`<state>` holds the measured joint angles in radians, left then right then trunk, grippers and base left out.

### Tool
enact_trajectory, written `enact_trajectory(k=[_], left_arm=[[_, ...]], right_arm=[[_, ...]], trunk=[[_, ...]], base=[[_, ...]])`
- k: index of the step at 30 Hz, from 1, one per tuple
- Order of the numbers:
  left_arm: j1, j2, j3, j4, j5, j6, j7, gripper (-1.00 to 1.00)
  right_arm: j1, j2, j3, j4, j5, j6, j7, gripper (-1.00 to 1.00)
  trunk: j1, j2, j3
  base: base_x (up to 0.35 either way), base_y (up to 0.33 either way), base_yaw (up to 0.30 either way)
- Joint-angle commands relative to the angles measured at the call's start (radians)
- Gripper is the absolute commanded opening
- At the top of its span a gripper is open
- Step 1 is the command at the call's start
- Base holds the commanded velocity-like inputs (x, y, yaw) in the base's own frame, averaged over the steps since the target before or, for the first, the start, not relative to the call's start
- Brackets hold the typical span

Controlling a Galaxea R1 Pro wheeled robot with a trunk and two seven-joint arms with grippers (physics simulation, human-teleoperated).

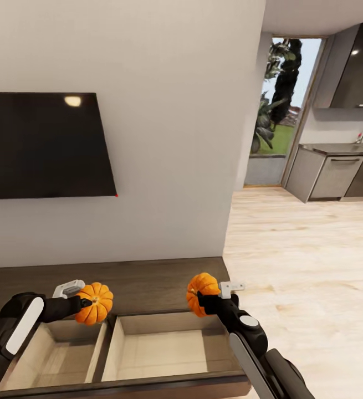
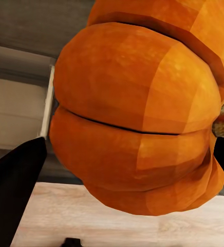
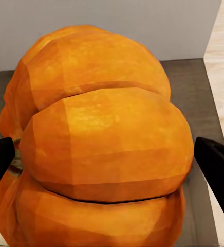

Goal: Place each of the two pumpkins and all three candles from the living room inside a cabinet in the living room (use any cabinet), then make sure every cabinet is closed, and position the cauldron so it is next to a table in the living room.

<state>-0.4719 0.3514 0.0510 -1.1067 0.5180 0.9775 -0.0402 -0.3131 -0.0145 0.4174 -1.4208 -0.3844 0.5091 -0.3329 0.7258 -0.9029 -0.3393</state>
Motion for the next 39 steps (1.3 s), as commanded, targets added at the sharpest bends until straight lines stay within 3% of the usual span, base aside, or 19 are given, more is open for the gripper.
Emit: enact_trajectory(k=[1, 8, 39], left_arm=[[-0.001, 0.0, 0.001, -0.001, 0.001, 0.004, -0.004, -1.0], [-0.001, 0.0, 0.0, 0.0, 0.0, 0.004, -0.004, -1.0], [-0.001, 0.0, 0.001, 0.001, -0.003, 0.004, -0.006, -1.0]], right_arm=[[-0.001, -0.001, 0.003, 0.004, -0.009, 0.001, -0.011, -1.0], [-0.004, -0.001, 0.003, 0.018, -0.01, -0.008, -0.011, -1.0], [-0.006, 0.0, 0.003, 0.021, -0.01, -0.009, -0.011, -1.0]], trunk=[[0.0, -0.001, -0.001], [0.0, -0.001, -0.001], [0.0, -0.001, -0.001]], base=[[0.0, 0.187, 0.0], [0.0, 0.149, 0.0], [-0.013, 0.013, 0.0]])
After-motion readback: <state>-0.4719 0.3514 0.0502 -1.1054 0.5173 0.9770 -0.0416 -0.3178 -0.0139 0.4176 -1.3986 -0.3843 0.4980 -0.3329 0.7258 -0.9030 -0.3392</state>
